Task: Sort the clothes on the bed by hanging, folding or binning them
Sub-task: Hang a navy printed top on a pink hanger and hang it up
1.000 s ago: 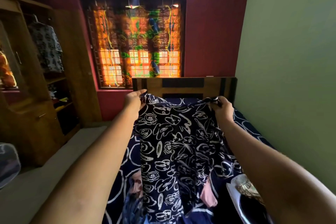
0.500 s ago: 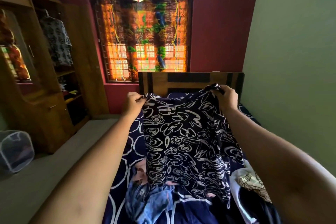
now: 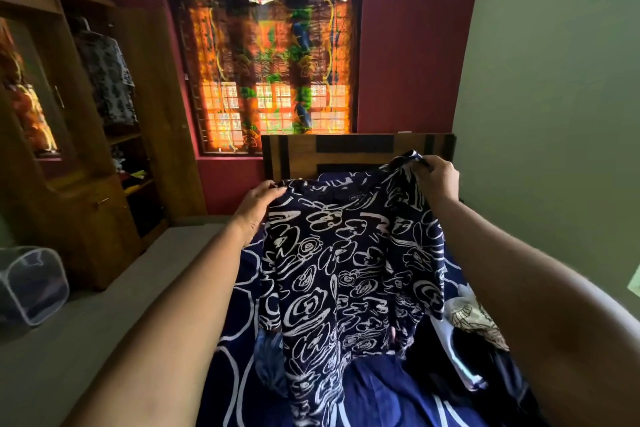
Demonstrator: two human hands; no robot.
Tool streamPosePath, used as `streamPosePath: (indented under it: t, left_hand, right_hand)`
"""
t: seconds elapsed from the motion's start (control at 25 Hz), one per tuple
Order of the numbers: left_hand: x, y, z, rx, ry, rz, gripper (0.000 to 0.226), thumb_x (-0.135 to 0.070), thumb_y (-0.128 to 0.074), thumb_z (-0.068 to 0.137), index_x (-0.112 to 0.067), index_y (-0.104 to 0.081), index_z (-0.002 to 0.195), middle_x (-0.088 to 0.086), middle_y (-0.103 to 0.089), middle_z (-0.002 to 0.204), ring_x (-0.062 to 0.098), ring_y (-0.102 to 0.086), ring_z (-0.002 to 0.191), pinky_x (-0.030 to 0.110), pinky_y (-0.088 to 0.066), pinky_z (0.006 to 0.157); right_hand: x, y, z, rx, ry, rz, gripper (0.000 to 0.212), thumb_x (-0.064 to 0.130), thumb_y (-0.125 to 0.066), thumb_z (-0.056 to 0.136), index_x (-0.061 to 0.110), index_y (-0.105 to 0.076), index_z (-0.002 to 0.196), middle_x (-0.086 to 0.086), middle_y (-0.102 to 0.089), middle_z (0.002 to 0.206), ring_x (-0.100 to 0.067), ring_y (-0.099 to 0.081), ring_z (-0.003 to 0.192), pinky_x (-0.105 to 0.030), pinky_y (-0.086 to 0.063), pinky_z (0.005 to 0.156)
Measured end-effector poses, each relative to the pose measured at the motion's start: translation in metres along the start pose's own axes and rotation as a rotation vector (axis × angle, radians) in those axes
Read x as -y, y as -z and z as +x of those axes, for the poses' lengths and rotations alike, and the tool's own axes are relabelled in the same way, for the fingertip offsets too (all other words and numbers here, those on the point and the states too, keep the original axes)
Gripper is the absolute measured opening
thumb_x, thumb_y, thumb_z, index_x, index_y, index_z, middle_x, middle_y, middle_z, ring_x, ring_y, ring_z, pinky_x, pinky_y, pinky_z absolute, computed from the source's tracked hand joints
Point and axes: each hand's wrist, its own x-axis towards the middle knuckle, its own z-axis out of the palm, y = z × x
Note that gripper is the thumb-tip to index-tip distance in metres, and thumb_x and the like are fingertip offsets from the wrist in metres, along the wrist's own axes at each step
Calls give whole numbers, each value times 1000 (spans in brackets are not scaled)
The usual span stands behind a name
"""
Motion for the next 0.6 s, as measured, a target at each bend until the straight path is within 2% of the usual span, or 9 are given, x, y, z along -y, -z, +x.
streamPosePath:
  t: [0.04, 0.08, 0.12, 0.16, 0.28, 0.36, 0.44, 0.52, 0.6]
  left_hand:
    - [-2, 10, -12, -46, 9, 20, 42, -46, -75, 67, -28, -61, 101, 2, -65, 104, 20, -57, 102, 37, -43, 95]
    - [0, 23, -20, -81, 0, 68, 34, -39, -74, 76, -27, -57, 103, 1, -62, 104, 19, -56, 101, 34, -43, 92]
    - [0, 35, -32, -86, -27, 137, 19, -30, -69, 85, -27, -54, 97, 0, -58, 97, 18, -53, 96, 28, -43, 86]
    - [1, 45, -43, -86, -59, 200, 16, -22, -65, 89, -27, -50, 89, -3, -53, 90, 15, -50, 90, 21, -42, 78]
    - [-2, 69, -87, -86, -130, 243, 19, -19, -63, 91, -26, -46, 87, -7, -49, 85, 8, -49, 80, 5, -41, 62]
    - [-5, 88, -122, -48, -125, 173, 10, -28, -59, 91, -21, -53, 94, -7, -57, 86, 5, -55, 79, 6, -44, 63]
    - [-6, 111, -152, 31, -72, 108, 23, -32, -47, 85, -17, -60, 97, -7, -67, 80, 3, -63, 74, 12, -49, 65]
    - [2, 133, -172, 49, 3, 236, 29, -28, -43, 79, -16, -64, 95, -1, -70, 76, 10, -64, 73, 20, -49, 70]
    - [13, 151, -188, 14, 40, 446, 17, -14, -52, 88, -14, -66, 99, 12, -68, 88, 20, -59, 83, 31, -46, 80]
  right_hand:
    - [5, 0, -11, 4, -2, -6, 29, 36, -63, 90, 13, -69, 106, -2, -62, 80, -12, -49, 64, -26, -34, 56]
    - [11, 0, -24, 13, -2, -18, 28, 34, -63, 90, 13, -69, 108, -5, -65, 85, -13, -52, 69, -26, -36, 60]
    - [16, -1, -37, 26, -1, -30, 27, 30, -62, 91, 13, -69, 110, -7, -69, 93, -16, -56, 76, -25, -37, 65]
    - [21, -3, -49, 45, 2, -46, 26, 27, -60, 92, 13, -69, 112, -8, -70, 101, -18, -59, 85, -24, -38, 70]
    - [34, -14, -91, 92, -17, -98, 26, 16, -52, 94, 15, -65, 117, -10, -69, 110, -27, -62, 99, -23, -37, 72]
    - [40, -18, -127, 63, -63, -90, 24, 11, -49, 94, 13, -60, 115, -11, -67, 109, -31, -60, 99, -26, -35, 69]
    - [41, -17, -162, 31, -92, -85, 18, 13, -55, 91, 13, -61, 107, -11, -68, 105, -31, -60, 97, -29, -36, 70]
    - [42, -11, -193, 51, -100, -50, 14, 16, -65, 86, 12, -68, 99, -6, -70, 97, -23, -61, 90, -26, -41, 72]
    - [47, -3, -218, 81, -123, 8, 15, 15, -71, 81, 10, -72, 96, -2, -69, 89, -14, -58, 82, -21, -44, 71]
